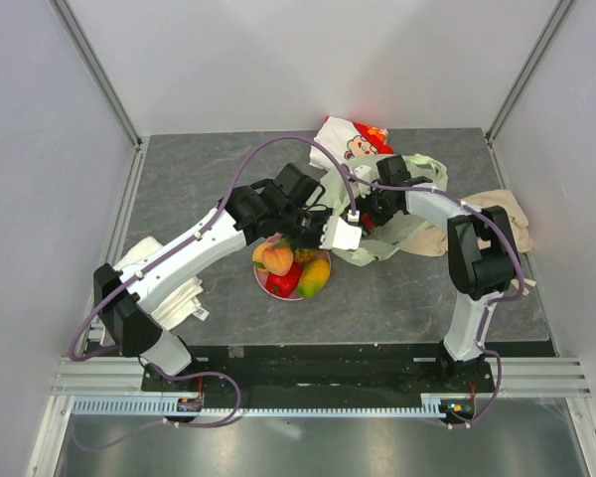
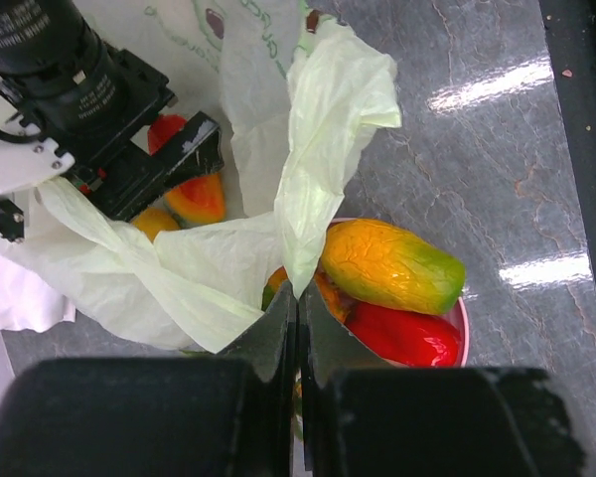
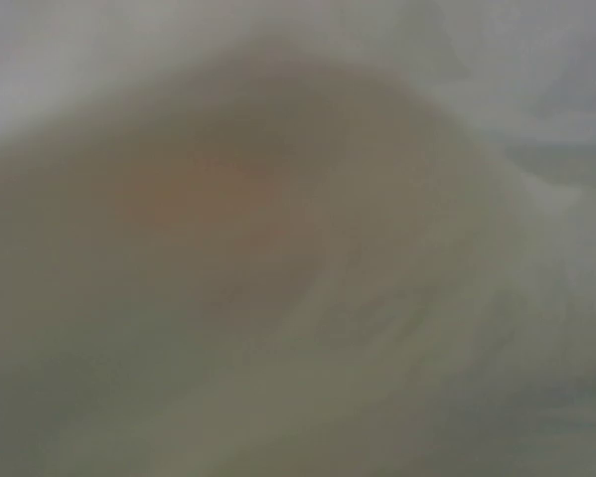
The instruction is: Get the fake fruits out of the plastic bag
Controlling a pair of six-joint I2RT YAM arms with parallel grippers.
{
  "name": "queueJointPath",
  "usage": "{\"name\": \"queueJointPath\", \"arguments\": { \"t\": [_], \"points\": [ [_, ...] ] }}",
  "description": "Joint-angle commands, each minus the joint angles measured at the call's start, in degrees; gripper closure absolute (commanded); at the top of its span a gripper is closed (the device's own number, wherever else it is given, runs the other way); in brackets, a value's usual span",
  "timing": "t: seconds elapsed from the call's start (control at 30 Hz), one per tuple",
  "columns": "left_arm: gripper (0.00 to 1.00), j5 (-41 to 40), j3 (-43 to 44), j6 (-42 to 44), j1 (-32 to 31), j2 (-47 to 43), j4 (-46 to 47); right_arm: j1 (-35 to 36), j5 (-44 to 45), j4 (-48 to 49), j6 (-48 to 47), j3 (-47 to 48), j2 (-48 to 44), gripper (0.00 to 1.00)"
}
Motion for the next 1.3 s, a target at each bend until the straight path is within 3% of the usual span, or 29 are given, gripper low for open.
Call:
{"name": "queueJointPath", "arguments": {
  "t": [0.0, 0.1, 0.27, 0.47, 0.73, 0.9, 1.07, 1.27],
  "points": [
    [0.98, 0.7, 0.3, 1.2, -0.2, 0.6, -0.7, 0.4, 1.8, 4.4, 1.5, 4.8, 4.2, 0.02],
    [0.98, 0.4, 0.5, 1.0, -0.2, 1.0, -0.8, 0.5, 2.3, 6.2, 1.5, 5.1, 4.1, 0.11],
    [0.98, -0.1, -0.1, 0.8, -0.1, 1.3, -1.0, 0.1, 0.7, 6.7, 1.0, 4.0, -0.4, 0.35],
    [0.98, -2.2, 0.3, 0.9, 0.0, 1.9, 0.3, -2.1, -1.1, 2.4, -0.1, 1.4, -10.6, 0.46],
    [0.98, -3.5, 4.2, -2.9, 2.0, 4.2, 3.6, -4.0, -5.1, -8.6, -2.9, -0.3, -23.2, 0.47],
    [0.98, -2.6, 5.7, -3.6, 2.5, 4.9, 3.9, -4.2, -6.9, -10.2, -2.9, -1.2, -27.1, 0.46],
    [0.98, -2.2, 3.9, -4.1, 2.5, 2.9, 3.9, -3.6, -11.3, -8.7, -1.8, -2.3, -22.2, 0.32],
    [0.98, -3.5, 0.7, -1.2, 2.6, 1.3, 4.5, -1.8, -10.5, -1.3, 2.0, 1.4, -10.7, 0.34]
  ]
}}
